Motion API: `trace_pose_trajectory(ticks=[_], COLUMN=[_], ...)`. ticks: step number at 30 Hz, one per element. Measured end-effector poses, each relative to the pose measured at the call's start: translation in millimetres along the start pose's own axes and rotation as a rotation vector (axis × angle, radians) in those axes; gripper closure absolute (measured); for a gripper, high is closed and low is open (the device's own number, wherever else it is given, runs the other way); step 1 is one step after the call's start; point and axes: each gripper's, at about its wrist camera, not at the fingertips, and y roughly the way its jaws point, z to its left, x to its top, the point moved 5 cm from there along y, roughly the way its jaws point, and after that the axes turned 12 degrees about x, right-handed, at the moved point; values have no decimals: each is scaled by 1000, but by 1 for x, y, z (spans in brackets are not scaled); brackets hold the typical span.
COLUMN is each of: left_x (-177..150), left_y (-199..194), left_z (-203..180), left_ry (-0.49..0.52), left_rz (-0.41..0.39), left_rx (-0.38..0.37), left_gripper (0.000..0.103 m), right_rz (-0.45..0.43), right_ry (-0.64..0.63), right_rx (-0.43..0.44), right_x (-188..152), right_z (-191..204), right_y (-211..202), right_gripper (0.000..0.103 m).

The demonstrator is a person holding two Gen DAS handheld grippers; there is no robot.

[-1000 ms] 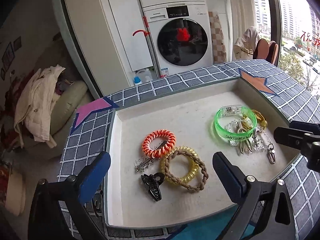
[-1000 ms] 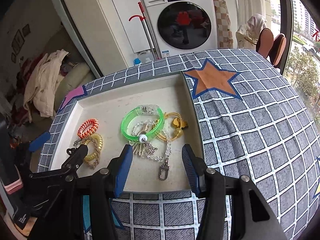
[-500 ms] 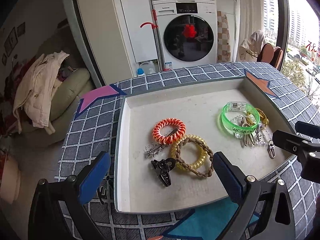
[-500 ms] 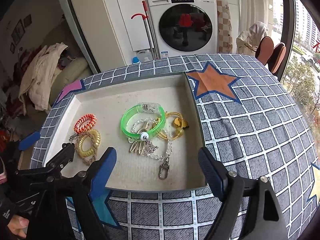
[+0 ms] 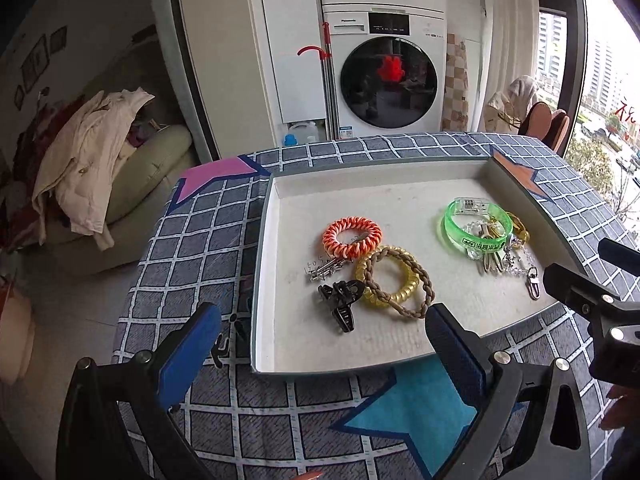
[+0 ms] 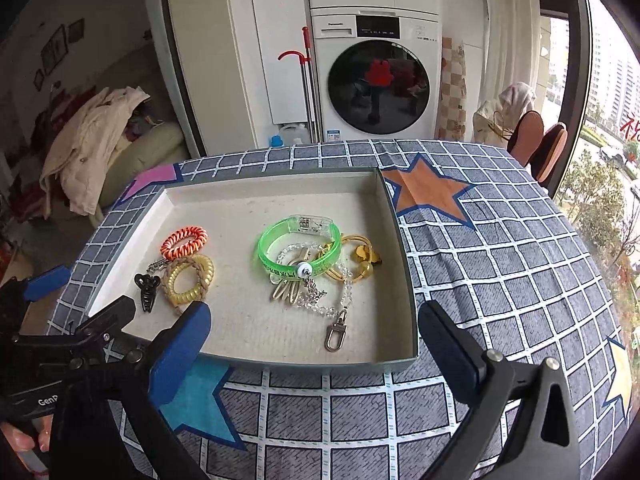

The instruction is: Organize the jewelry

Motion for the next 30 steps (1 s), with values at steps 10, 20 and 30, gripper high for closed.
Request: trace_pose_trajectory(ticks=[10, 20, 30], left_x=[-27, -49, -55], left_y=[-14, -35, -66], left_z=[15, 21, 31], left_ry=[-39, -45, -95], left_rz=[5, -10, -89], left_rx=[43, 35, 53], left_gripper=[0, 0, 0], right_rz=[48, 40, -50], right_ry=[20, 40, 7], right_rx=[34, 20, 2], right_x=[-21, -45, -53], right_z=[8, 10, 24], right_y=[-7, -26, -56], right_gripper=[0, 0, 0])
